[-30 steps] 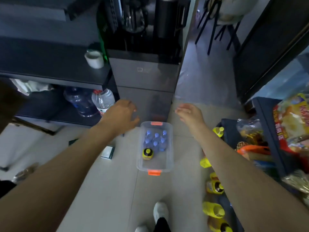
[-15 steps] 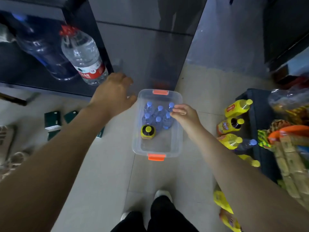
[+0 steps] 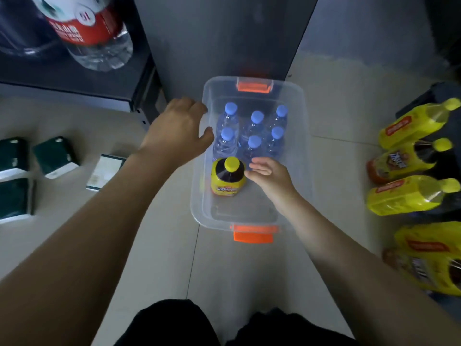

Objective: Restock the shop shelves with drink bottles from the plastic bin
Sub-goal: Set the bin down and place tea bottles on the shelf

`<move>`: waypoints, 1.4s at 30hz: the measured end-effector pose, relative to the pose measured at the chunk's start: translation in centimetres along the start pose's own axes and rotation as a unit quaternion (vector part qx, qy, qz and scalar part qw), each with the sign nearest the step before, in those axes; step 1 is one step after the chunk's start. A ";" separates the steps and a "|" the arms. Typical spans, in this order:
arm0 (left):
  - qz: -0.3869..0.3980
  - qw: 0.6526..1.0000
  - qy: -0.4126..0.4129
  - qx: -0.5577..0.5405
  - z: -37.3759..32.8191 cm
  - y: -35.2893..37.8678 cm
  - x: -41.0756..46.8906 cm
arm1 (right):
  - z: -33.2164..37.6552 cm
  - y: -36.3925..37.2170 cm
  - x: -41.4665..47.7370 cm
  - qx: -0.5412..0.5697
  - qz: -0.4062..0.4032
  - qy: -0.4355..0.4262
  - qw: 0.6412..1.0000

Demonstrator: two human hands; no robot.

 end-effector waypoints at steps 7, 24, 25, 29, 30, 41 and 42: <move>0.004 1.000 -0.008 -0.006 0.7 4.3 -0.5 | -2.2 2.0 2.0 -0.018 0.016 -0.069 0.997; 0.007 1.000 -0.019 0.019 0.7 4.9 -0.4 | -2.0 3.3 3.9 -0.067 0.039 -0.152 0.985; 0.006 1.000 -0.015 0.021 0.6 4.9 -0.4 | -2.1 3.3 3.9 -0.064 0.040 -0.153 0.985; -0.006 1.000 -0.005 0.022 0.3 4.5 -0.4 | -2.5 2.9 4.1 -0.039 0.032 -0.147 0.988; -0.009 1.000 -0.002 0.021 0.3 4.3 -0.4 | -2.6 2.7 4.1 -0.032 0.024 -0.146 0.989; -0.033 0.998 0.024 0.042 -2.2 -1.2 1.0 | 3.0 -2.1 1.0 0.026 -0.038 -0.151 0.987; -0.036 0.998 0.026 0.039 -2.9 -2.3 1.1 | 4.2 -2.7 0.3 0.032 -0.043 -0.155 0.986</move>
Point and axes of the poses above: each hand's wrist, its own x-axis towards the middle knuckle, its own y-axis out of the palm, z = x × y, the point moved 2 cm from there along x, towards the middle knuckle, and after that the axes turned 7 degrees about z, right-handed, at the moved point
